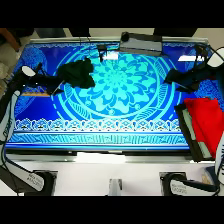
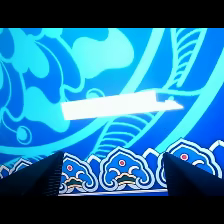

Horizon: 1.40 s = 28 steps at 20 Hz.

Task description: Fold the shirts.

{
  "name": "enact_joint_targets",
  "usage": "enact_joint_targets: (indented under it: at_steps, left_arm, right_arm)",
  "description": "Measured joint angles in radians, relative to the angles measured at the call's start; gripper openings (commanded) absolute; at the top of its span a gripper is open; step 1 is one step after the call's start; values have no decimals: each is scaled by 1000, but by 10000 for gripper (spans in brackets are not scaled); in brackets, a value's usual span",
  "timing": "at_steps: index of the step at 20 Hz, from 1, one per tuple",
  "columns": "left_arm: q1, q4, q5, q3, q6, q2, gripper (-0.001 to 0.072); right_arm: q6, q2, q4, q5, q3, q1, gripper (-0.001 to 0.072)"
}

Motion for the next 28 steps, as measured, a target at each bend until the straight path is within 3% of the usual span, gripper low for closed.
enact_joint_targets:
  at_steps: [5,6,7,8,11,15,18,23,26,28]
  left_arm:
    - [-23,-164,201,13,63,-81,699]
    - [-30,-176,232,14,68,-94,472]
    - [-36,-185,257,15,73,-105,188]
    - [-43,-195,276,15,76,-113,45]
    - [-61,-211,297,16,104,-103,36]
    - [-126,-217,290,16,316,71,35]
    - [-224,-135,241,17,414,314,35]
    - [-449,115,93,1,373,639,36]
    - [-593,210,67,-74,281,699,36]
    - [-687,240,119,-156,201,687,36]
  right_arm:
    - [0,0,13,-18,0,0,660]
    - [0,0,18,-20,0,0,661]
    - [0,0,24,-20,0,0,661]
    - [0,0,31,-18,0,0,661]
    - [0,0,47,-6,0,0,661]
    - [-32,0,52,-17,0,0,659]
    - [-81,17,55,-21,13,0,654]
    - [-114,175,-28,29,23,-2,656]
    - [-119,303,-92,77,24,-2,656]
    - [-122,374,-116,118,24,-2,655]
